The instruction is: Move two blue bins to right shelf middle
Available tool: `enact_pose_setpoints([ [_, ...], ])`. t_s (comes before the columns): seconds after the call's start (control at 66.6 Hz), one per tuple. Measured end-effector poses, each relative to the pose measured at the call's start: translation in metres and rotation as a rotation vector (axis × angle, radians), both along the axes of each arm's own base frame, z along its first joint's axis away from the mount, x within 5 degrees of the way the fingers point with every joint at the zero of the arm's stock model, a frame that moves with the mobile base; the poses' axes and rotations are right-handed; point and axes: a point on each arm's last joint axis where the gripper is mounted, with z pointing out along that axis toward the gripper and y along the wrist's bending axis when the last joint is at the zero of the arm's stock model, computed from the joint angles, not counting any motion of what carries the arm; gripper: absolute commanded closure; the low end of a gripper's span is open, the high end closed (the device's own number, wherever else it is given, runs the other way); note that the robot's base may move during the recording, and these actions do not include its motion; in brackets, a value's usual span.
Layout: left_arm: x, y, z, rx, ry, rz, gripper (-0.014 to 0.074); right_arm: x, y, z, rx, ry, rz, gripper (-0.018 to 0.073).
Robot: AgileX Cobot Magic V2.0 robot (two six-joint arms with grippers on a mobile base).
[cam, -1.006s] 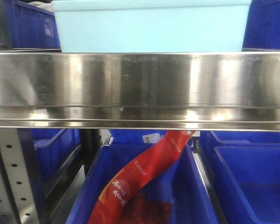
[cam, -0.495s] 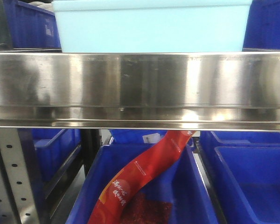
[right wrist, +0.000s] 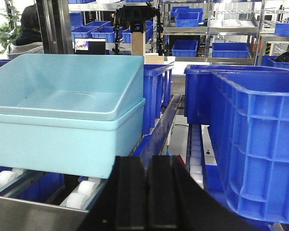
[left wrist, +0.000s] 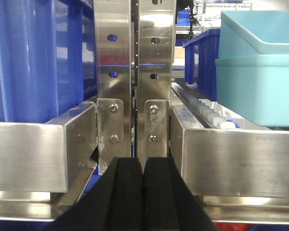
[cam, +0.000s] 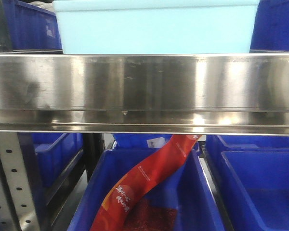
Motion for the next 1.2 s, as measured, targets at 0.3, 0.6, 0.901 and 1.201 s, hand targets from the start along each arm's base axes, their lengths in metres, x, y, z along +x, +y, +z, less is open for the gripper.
enact_pose_setpoints([
  [0.3,0.0,0.0,0.0,0.0,0.0,0.0,0.0707,0.0,0.0,0.0,-0.001,-0.002,-0.001,0.0721],
  [0.6,0.0,0.0,0.0,-0.005,0.0,0.0,0.0707,0.002,0.001,-0.004,-0.001,0.004,-0.023,0.0721],
  [0.901,0.0,0.0,0.0,-0.005,-0.004,0.0,0.0707,0.01,-0.005,-0.07,-0.005,-0.005,-0.199,0.0721],
  [1.201,0.0,0.0,0.001,-0.005,-0.006,0.0,0.0707,0.021,-0.006,-0.125,-0.012,0.098,-0.214,0.0721],
])
